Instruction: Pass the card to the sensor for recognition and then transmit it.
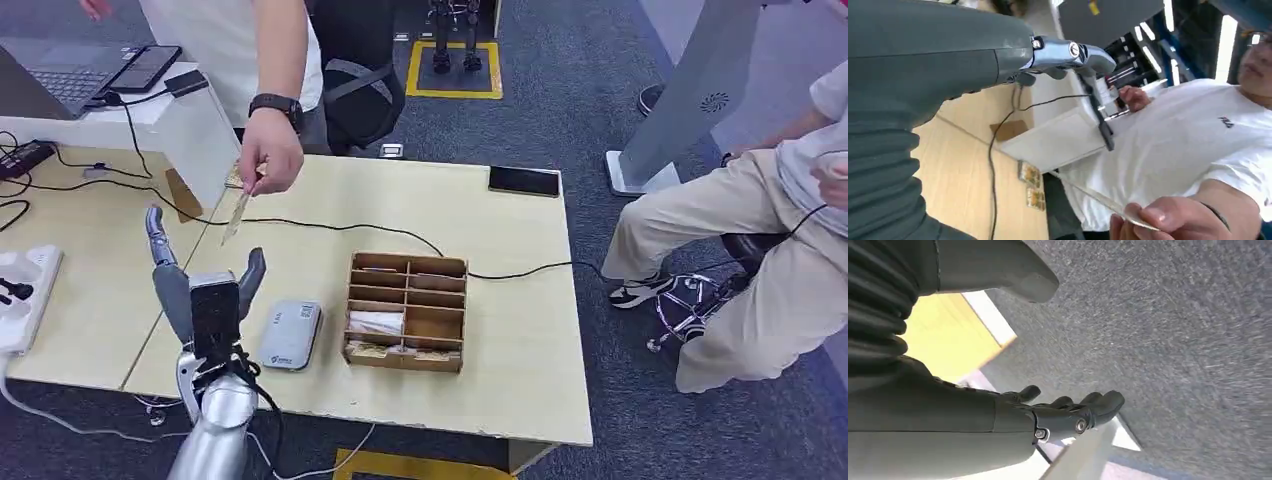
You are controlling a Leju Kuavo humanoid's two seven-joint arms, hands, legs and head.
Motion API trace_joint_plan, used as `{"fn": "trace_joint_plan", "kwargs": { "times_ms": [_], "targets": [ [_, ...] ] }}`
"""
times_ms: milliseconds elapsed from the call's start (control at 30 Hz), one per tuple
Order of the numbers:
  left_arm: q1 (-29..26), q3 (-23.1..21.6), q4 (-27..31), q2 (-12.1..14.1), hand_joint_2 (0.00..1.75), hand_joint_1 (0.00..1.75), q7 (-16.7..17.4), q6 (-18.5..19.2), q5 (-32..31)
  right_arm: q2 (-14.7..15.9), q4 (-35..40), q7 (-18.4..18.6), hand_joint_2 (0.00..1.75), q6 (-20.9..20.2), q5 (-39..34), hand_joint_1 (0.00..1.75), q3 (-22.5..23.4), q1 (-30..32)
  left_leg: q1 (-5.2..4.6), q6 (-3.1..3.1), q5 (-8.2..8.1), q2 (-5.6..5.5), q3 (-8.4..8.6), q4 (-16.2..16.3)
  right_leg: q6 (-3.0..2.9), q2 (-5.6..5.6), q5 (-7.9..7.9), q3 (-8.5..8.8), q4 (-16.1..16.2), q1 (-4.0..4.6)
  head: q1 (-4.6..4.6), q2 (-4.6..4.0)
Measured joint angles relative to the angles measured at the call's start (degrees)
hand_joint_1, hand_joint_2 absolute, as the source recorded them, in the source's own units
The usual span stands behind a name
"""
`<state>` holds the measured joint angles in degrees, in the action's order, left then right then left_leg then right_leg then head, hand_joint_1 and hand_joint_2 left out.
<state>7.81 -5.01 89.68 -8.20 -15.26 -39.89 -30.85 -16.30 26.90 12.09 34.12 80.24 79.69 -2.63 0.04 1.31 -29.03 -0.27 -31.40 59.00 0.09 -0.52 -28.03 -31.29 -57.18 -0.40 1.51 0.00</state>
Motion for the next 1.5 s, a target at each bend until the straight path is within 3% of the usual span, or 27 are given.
{"fn": "trace_joint_plan", "kwargs": {
  "times_ms": [200,400,433,700,1233,1500],
  "targets": [
    [5.3,1.8,-4.5,0.0,1.75,0.00,-0.5,-0.1,-14.4,2.2,-2.4,-1.2,1.75,0.1,0.9,0.00,-0.4,-0.2,0.00,0.06,0.04,0.01,0.00,0.0,0.06,-0.01,0.05,0.02,0.0,-0.02,-0.02,0.00],
    [9.1,5.4,-7.8,-1.4,1.75,0.00,-3.6,-0.1,-15.5,3.6,-4.1,-1.6,1.75,0.5,1.7,0.00,-0.9,-0.4,-0.02,0.06,0.04,0.01,0.00,0.0,0.06,-0.01,0.05,0.01,0.0,-0.01,-0.02,0.00],
    [9.4,5.6,-8.1,-1.6,1.75,1.75,-3.8,-0.1,-15.3,3.7,-4.3,-1.6,1.75,0.5,1.7,0.00,-1.0,-0.4,-0.02,0.06,0.04,0.01,0.00,0.0,0.06,-0.01,0.05,0.00,0.0,0.00,0.00,0.00],
    [10.1,7.6,-9.5,-3.1,1.75,1.75,-7.2,-0.1,-13.4,4.5,-5.2,-2.2,1.75,0.6,2.2,0.00,-1.5,-0.4,-0.02,0.06,0.04,0.02,-0.03,0.0,0.06,-0.02,0.04,-0.02,0.0,0.00,-0.02,0.00],
    [10.1,8.3,-10.4,-4.0,1.75,1.75,-8.0,-0.2,-12.3,5.5,-6.3,-2.2,1.75,0.6,3.8,0.00,-2.7,-0.4,-0.02,0.06,0.04,0.00,-0.03,0.0,0.06,-0.01,0.05,0.00,0.0,0.00,-0.02,0.00],
    [9.7,9.0,-10.4,-4.7,1.75,1.75,-10.0,-0.2,-14.1,5.8,-6.7,-2.3,1.75,0.6,3.8,0.00,-2.8,-0.4,-0.02,0.06,0.04,0.00,-0.05,0.0,0.06,-0.01,0.05,-0.01,0.0,0.00,-0.02,-0.02]
  ]
}}
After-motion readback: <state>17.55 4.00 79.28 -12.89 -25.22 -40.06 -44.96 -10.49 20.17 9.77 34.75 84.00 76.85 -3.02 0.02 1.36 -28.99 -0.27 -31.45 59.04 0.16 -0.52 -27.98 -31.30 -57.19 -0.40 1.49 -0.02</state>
